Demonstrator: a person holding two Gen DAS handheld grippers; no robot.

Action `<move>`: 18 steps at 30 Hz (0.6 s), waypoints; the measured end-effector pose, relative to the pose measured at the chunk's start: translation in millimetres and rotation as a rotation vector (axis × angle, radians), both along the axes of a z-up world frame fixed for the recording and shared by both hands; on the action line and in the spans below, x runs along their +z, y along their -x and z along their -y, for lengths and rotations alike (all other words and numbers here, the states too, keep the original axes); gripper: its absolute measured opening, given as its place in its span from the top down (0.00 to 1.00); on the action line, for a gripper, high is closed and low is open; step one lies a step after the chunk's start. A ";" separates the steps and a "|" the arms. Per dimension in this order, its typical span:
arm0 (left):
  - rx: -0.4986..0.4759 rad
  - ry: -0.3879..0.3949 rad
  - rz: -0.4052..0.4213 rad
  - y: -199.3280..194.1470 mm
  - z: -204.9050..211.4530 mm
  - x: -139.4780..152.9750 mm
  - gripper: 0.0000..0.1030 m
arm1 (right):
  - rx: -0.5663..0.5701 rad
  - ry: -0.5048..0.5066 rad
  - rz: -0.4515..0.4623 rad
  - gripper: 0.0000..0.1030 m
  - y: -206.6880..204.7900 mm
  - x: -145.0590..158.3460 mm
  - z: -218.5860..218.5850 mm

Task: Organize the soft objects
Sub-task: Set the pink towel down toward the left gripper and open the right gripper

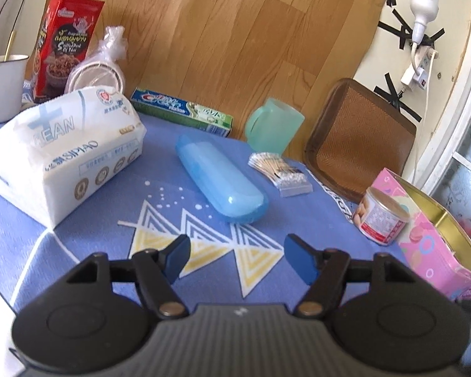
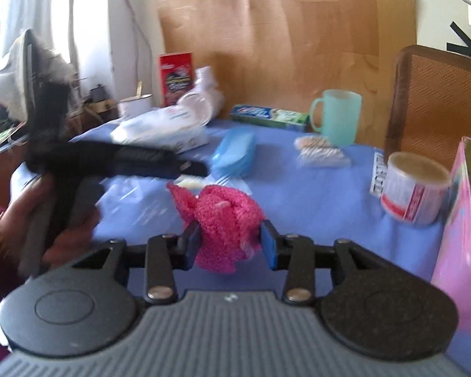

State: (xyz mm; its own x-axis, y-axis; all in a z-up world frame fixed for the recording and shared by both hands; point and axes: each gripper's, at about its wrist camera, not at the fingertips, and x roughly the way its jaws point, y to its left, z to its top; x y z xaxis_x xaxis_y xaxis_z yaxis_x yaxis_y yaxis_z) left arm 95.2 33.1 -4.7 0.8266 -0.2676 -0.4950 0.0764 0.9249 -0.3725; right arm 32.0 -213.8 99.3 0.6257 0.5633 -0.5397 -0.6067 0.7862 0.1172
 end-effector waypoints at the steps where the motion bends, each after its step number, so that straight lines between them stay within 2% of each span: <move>1: -0.001 0.001 -0.008 -0.5 0.0 -0.4 0.33 | 0.007 0.012 0.004 0.56 7.6 -3.8 -0.3; 3: -0.006 0.002 -0.022 -0.8 -0.1 -1.1 0.32 | 0.003 0.045 0.011 0.49 13.5 -13.1 -5.3; 4: -0.007 0.000 -0.025 0.0 0.0 -1.0 0.31 | -0.007 0.050 0.008 0.49 13.7 -16.4 -7.2; 7: 0.002 -0.002 -0.022 4.9 0.6 -0.1 0.26 | -0.015 0.055 -0.043 0.42 9.7 -28.2 -8.9; 9: 0.011 -0.007 -0.026 5.2 1.0 0.0 0.23 | -0.014 0.041 -0.033 0.38 11.8 -33.2 -7.6; 18: 0.015 -0.003 -0.027 3.6 -0.3 -1.3 0.23 | -0.022 0.007 -0.026 0.36 15.1 -34.1 -1.1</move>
State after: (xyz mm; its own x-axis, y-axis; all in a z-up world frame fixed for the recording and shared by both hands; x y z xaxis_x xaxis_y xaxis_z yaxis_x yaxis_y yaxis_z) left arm 91.6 33.4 -6.0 0.8166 -0.2540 -0.5183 0.0527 0.9270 -0.3712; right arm 16.9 -212.7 65.2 0.6235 0.5456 -0.5600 -0.5863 0.8001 0.1268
